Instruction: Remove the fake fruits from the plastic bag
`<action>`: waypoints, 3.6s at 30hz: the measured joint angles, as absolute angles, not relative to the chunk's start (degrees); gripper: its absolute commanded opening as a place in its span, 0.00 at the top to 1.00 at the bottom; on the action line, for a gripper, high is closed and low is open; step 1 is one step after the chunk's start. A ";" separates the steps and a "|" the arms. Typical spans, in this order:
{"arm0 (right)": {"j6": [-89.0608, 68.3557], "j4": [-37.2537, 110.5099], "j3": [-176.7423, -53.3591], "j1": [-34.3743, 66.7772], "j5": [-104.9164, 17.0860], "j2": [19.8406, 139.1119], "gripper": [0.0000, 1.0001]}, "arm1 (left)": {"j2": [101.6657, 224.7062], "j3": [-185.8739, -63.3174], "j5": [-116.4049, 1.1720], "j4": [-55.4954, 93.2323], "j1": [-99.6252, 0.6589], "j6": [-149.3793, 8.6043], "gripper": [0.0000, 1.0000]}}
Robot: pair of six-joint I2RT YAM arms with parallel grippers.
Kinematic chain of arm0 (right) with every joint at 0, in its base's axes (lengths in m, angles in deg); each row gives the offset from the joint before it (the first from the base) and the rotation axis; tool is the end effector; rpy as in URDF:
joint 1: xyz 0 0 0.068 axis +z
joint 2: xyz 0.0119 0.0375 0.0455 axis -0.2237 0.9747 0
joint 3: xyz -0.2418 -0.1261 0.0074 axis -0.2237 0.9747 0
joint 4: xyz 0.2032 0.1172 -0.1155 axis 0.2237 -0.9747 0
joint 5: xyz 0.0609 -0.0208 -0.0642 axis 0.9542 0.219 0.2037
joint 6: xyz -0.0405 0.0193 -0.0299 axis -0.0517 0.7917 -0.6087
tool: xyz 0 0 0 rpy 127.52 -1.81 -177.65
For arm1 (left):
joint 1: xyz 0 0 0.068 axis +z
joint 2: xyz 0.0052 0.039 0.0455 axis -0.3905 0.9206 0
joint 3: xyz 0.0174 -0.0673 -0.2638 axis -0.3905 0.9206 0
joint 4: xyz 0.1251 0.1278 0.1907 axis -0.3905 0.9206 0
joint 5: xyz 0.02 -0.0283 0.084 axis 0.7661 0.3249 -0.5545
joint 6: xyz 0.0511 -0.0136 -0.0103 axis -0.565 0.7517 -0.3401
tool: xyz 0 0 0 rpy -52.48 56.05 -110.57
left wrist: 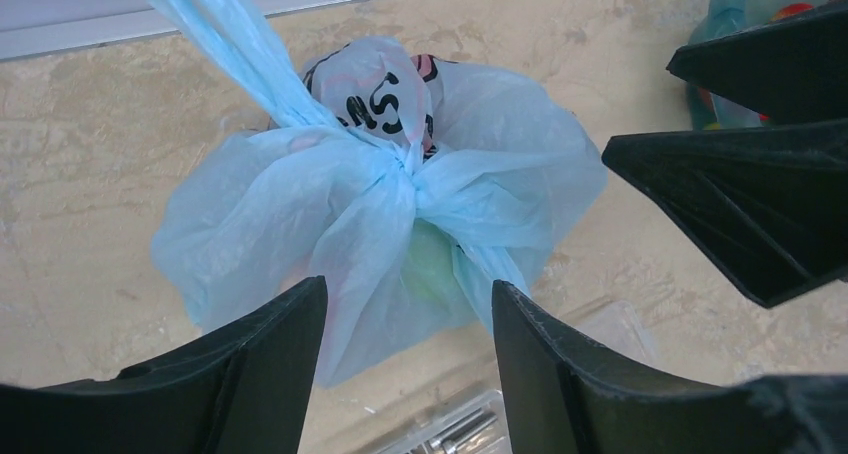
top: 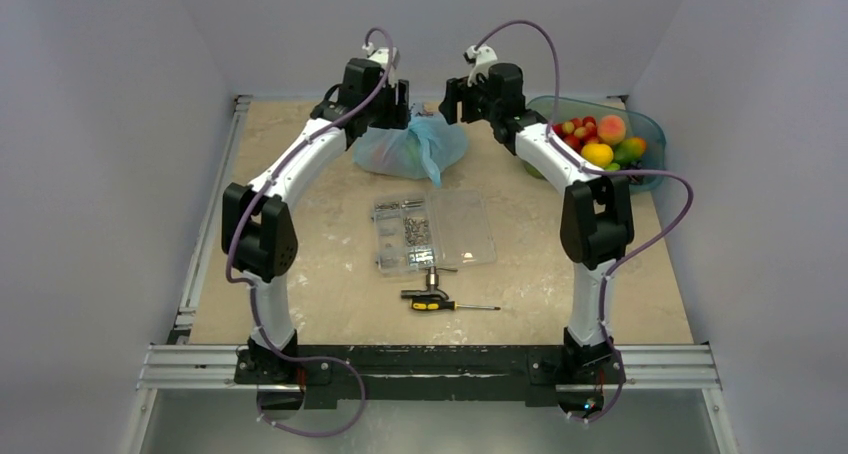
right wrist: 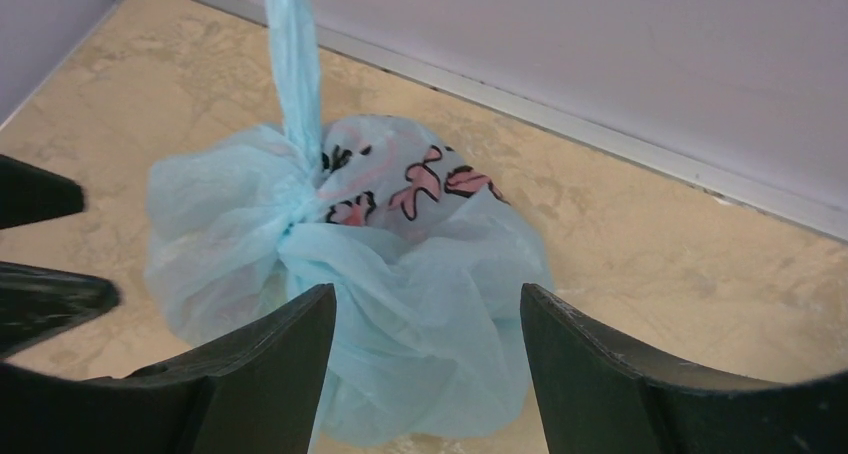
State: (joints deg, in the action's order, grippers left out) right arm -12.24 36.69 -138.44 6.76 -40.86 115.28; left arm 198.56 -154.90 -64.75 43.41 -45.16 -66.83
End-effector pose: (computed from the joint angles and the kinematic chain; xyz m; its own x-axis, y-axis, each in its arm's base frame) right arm 0.4633 0.1727 0.2965 -0.3386 -0.0317 -0.9404 -0.4695 0.8718 0.1397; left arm 0.4248 -0.1738 0.3283 -0.5596 -0.0539 -0.8270 0.2557 0.9380 -0.2341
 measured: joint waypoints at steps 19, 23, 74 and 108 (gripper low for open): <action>-8.52 45.47 -136.47 8.55 -31.83 117.44 0.37 | 211.92 -162.09 -65.98 45.07 -45.90 -69.59 0.92; -10.56 44.47 -136.84 10.12 -33.01 119.63 0.37 | 212.00 -162.20 -65.19 45.70 -45.90 -70.04 1.00; 22.78 84.27 -117.06 3.22 -22.21 125.53 1.00 | 190.85 -141.53 -61.10 36.87 -41.40 -64.51 0.35; 15.96 80.86 -114.57 3.85 -20.57 120.06 1.00 | 213.32 -166.03 -66.57 46.16 -48.87 -70.48 1.00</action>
State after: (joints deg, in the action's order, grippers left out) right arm 15.96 80.86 -114.57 3.85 -20.57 120.06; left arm 213.32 -166.03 -66.57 46.16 -48.87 -70.48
